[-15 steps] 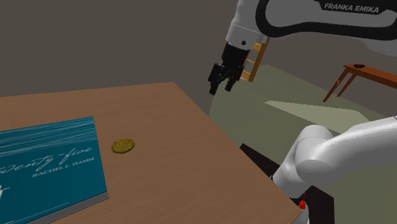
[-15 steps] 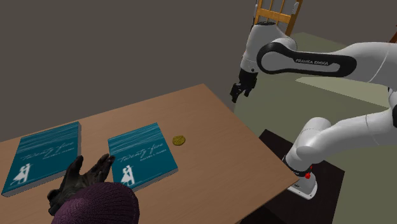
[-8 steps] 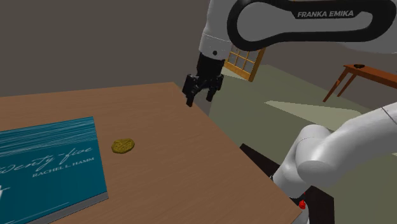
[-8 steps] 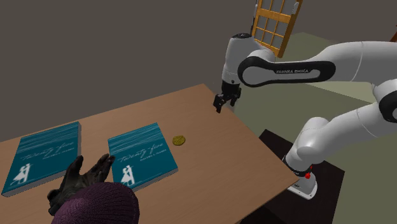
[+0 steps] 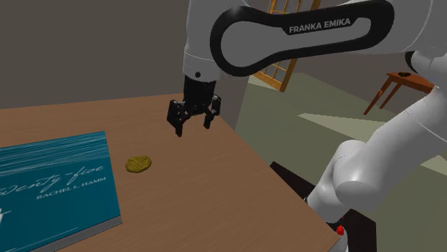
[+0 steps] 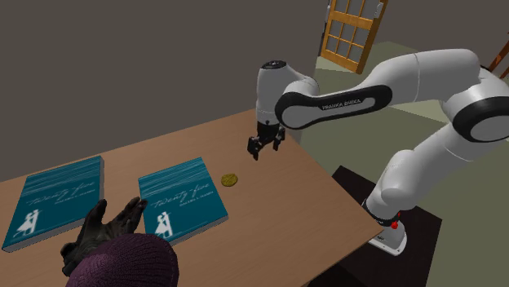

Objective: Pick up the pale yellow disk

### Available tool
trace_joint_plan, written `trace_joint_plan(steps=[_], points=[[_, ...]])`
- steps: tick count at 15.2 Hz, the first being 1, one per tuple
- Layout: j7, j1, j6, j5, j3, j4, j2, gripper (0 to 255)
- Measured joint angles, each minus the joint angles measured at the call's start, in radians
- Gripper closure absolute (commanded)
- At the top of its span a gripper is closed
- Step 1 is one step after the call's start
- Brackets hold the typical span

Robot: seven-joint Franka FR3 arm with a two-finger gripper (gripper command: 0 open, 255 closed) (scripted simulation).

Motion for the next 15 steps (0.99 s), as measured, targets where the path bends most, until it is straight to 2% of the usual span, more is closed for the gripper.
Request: trace_joint_plan(steps=[6, 11, 15], points=[[0.183, 0.028, 0.026, -0.084, 0.09, 0.166, 0.227, 0], [0.333, 0.086, 0.022, -0.189, 0.125, 0.345, 0.445, 0], [0.364, 0.104, 0.049, -0.216, 0.124, 0.362, 0.499, 0]])
